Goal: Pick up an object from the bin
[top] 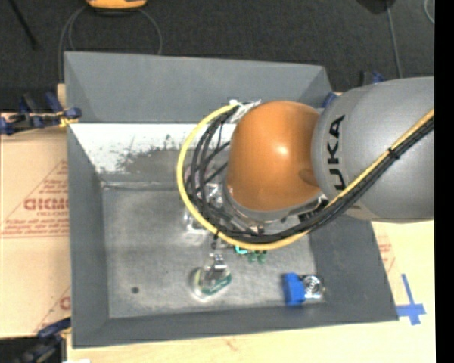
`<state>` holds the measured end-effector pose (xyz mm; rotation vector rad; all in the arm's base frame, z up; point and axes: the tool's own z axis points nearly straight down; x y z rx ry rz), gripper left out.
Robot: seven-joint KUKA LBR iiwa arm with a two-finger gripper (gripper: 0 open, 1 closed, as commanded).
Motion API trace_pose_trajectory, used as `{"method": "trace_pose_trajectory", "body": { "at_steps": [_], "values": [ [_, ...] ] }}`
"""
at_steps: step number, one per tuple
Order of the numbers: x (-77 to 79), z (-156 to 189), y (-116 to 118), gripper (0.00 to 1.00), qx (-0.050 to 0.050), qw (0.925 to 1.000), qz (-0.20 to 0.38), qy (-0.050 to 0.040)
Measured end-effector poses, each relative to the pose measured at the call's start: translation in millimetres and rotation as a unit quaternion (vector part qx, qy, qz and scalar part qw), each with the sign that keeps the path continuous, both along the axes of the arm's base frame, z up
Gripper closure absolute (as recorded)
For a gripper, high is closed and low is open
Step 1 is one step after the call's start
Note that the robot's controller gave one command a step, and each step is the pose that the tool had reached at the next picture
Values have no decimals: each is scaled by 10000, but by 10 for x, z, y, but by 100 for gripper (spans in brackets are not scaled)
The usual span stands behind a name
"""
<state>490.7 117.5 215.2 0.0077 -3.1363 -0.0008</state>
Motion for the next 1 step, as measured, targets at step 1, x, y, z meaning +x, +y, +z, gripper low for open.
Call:
{"method": "trace_pose_trajectory", "body": {
  "at_steps": [1],
  "values": [
    [240, -1322, -631, 0, 5, 9961, 884, -63]
  ]
}}
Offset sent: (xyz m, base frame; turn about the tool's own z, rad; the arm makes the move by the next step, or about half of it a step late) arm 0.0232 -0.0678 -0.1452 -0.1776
